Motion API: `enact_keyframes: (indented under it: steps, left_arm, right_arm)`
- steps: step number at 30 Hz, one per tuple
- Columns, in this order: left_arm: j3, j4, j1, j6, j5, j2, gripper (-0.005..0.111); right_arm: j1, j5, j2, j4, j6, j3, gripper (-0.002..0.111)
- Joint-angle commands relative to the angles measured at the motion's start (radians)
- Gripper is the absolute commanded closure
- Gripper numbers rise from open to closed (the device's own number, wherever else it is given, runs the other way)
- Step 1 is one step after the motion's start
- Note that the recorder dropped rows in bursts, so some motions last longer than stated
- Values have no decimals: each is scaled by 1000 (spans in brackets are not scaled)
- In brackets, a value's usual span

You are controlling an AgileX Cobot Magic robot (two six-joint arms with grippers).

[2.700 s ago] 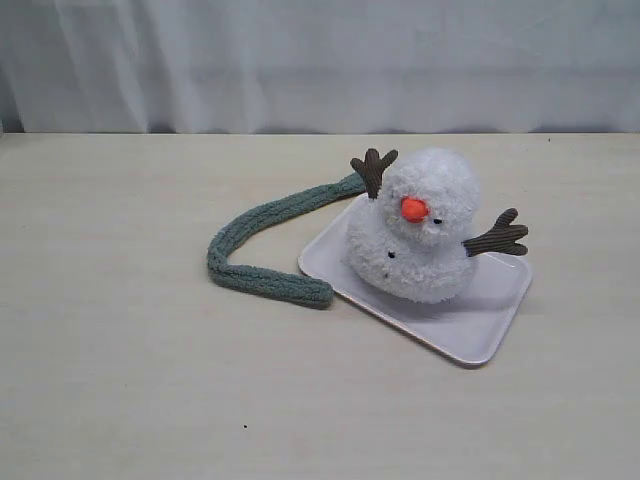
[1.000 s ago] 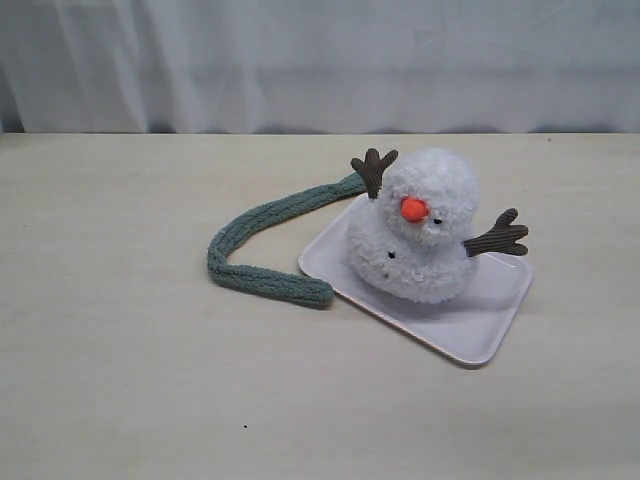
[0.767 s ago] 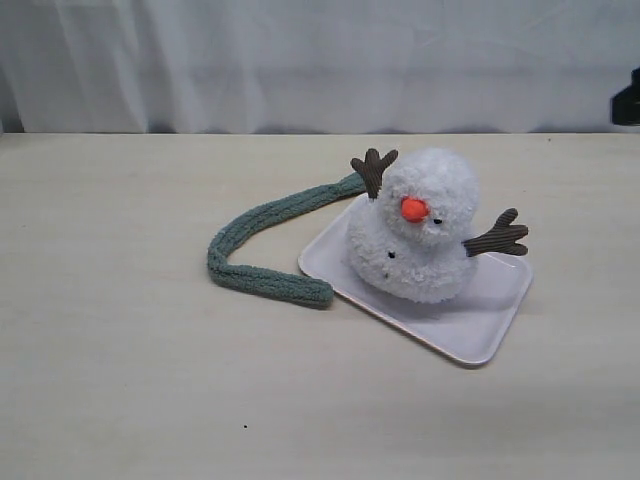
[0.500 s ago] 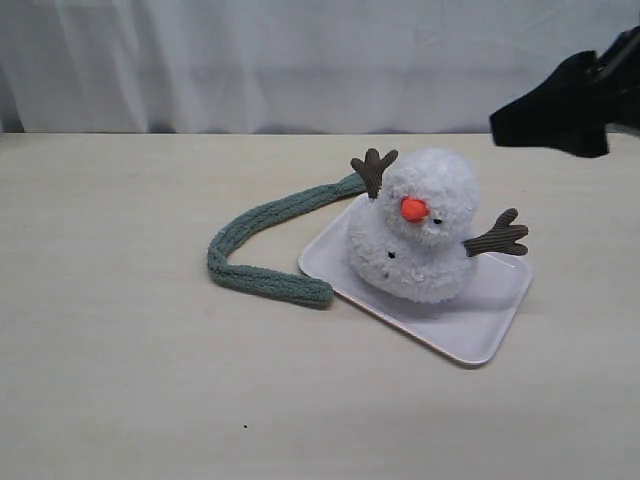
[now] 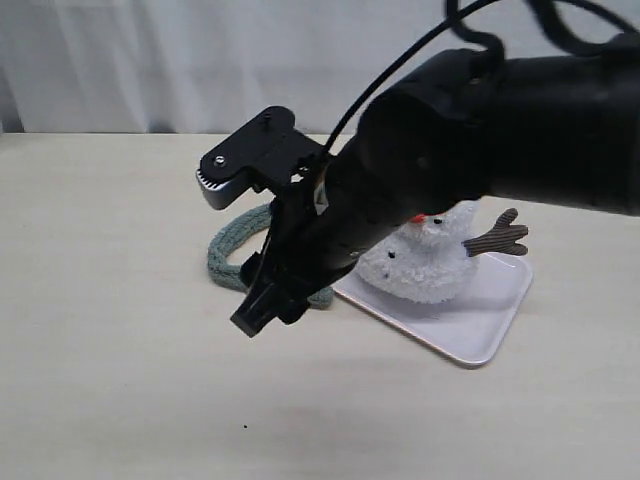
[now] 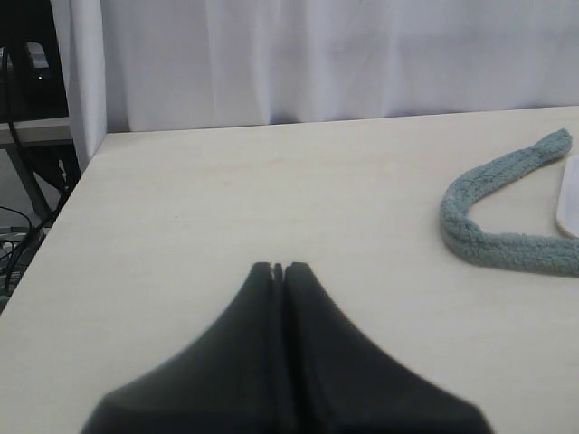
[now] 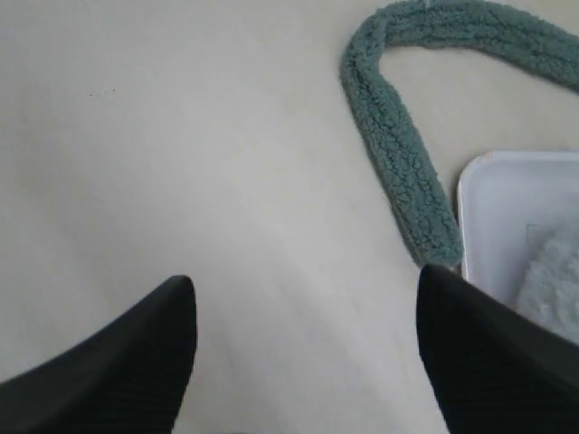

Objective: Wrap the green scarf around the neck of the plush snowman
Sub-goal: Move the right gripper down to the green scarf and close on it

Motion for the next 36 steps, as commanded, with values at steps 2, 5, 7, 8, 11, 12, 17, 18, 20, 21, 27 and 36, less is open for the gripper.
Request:
enact_keyframes:
  steps: [2, 5, 7, 8, 11, 12, 17, 18, 20, 21, 27, 36]
  left_arm:
    - [3, -3, 2, 0, -13, -3, 107]
    - [3, -3, 2, 0, -13, -3, 107]
    - [3, -3, 2, 0, -13, -3, 107]
    - [3, -3, 2, 0, -13, -3, 107]
    - [3, -3, 2, 0, -13, -3, 107]
    - [3, -3, 2, 0, -13, -3, 107]
    - [3, -3, 2, 0, -13, -3, 107]
    - [3, -3, 2, 0, -13, -3, 107]
    - [3, -3, 2, 0, -13, -3, 107]
    - [3, -3, 2, 0, -13, -3, 107]
    - [3, -3, 2, 0, -13, -3, 107]
    - [3, -3, 2, 0, -13, -3, 107]
  right_arm:
    - [2, -27, 155, 46, -116, -101, 43]
    - [2, -49, 222, 39, -130, -140, 43]
    - [0, -66, 268, 34, -137, -168, 43]
    - [0, -72, 291, 26, -137, -184, 43]
    - [0, -71, 354, -34, -124, -230, 43]
    - [0, -71, 370, -53, -111, -244, 43]
    - [-9, -65, 456, -94, -73, -327, 43]
    - [-11, -65, 468, -90, -73, -339, 43]
    - [-25, -59, 495, -90, -73, -367, 43]
    - [-30, -54, 505, -90, -73, -378, 43]
    - [-83, -34, 554, -90, -90, -415, 43]
    - [-91, -95, 610, -98, -128, -415, 43]
